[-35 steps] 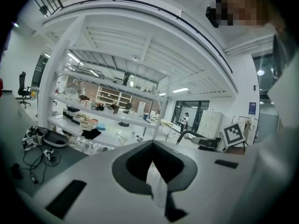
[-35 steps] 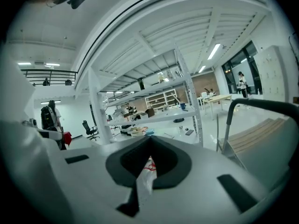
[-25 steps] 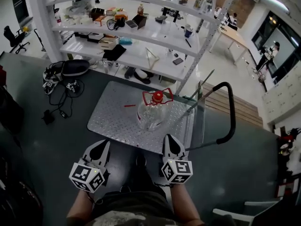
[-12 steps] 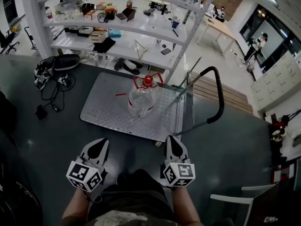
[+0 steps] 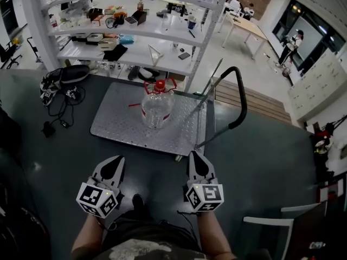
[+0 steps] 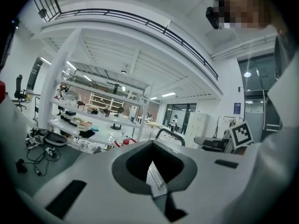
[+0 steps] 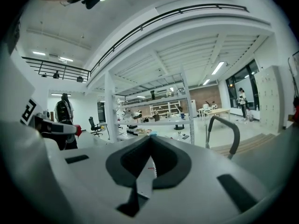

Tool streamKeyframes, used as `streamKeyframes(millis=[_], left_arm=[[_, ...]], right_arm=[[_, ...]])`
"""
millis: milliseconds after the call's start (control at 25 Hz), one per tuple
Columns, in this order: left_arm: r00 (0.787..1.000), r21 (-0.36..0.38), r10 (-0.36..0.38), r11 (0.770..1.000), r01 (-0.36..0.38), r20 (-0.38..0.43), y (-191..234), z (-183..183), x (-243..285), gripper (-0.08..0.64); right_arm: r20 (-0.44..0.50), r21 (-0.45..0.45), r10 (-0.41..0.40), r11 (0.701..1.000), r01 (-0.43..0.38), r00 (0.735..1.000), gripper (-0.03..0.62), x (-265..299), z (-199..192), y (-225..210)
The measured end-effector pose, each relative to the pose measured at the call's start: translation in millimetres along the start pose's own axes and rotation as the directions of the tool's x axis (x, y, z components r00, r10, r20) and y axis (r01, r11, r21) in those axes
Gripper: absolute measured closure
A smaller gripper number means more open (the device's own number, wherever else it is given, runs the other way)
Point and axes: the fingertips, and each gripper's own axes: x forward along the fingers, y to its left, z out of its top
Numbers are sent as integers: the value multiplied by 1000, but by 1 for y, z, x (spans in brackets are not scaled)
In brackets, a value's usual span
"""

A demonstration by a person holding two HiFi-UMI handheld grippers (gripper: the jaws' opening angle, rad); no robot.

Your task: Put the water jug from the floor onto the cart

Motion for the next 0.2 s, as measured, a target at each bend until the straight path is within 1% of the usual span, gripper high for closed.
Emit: streamKeyframes(millis=[200], left_arm=[[1000,53,-6,999,6,2,-49,-9,-3,555]], right_arm=[[8,-1,3,1000,-3,1000,600,-48,-6,-25]])
